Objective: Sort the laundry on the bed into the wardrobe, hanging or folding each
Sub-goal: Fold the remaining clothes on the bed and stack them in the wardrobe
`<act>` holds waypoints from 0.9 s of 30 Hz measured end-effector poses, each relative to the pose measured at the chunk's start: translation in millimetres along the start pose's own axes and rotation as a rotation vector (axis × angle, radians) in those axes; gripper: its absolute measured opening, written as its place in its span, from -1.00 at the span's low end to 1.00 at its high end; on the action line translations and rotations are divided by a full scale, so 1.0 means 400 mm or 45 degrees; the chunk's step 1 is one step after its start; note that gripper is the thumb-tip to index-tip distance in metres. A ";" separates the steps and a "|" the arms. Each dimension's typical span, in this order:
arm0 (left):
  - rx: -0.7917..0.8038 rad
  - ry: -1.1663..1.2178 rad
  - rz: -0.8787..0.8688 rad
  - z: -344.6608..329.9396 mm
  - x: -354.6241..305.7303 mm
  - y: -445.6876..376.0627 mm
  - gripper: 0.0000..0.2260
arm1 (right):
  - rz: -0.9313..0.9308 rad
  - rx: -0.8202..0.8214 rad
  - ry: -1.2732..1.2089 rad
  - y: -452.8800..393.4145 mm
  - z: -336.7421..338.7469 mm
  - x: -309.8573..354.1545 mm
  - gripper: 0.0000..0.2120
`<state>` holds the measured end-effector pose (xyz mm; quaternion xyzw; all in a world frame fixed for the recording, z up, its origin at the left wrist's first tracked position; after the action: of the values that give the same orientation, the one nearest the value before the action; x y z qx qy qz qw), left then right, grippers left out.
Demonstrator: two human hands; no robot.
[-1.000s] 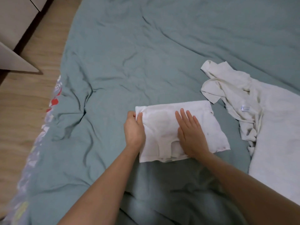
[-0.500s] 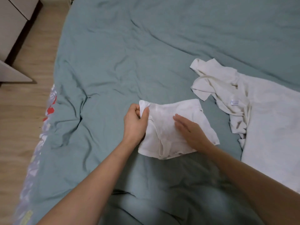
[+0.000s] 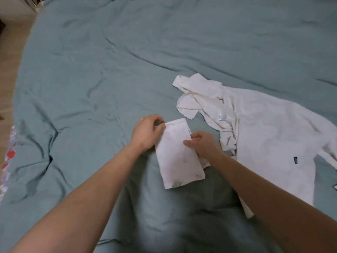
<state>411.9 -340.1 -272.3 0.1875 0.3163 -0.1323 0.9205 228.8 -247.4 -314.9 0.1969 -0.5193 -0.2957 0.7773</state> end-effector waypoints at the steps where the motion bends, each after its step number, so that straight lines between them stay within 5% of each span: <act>1: 0.036 -0.025 -0.009 -0.004 0.003 -0.007 -0.67 | 0.054 -0.028 0.038 -0.003 -0.004 0.014 -0.78; 13: 0.196 -0.483 -0.097 -0.037 0.037 -0.065 -0.78 | 0.146 -0.372 0.263 -0.090 0.032 0.059 -0.58; 17: 0.139 -0.783 -0.059 -0.048 0.032 -0.087 -0.69 | 0.100 -0.284 0.496 -0.125 0.003 0.057 -0.73; 27: 0.211 0.078 0.198 -0.054 0.053 -0.078 -0.72 | 0.296 -0.132 -0.080 -0.112 -0.017 0.104 -0.79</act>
<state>405.3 -361.5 -309.7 0.2910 0.3167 -0.0805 0.8992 235.6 -308.5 -316.2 0.0853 -0.5467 -0.2361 0.7988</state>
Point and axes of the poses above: each hand's wrist, its own y-axis away from the middle knuckle, its own z-axis out of the back of the hand, x = y × z, the point moved 9 cm from there along -y, towards the middle knuckle, and after that the axes turned 3 degrees about x, right-handed, at the moved point
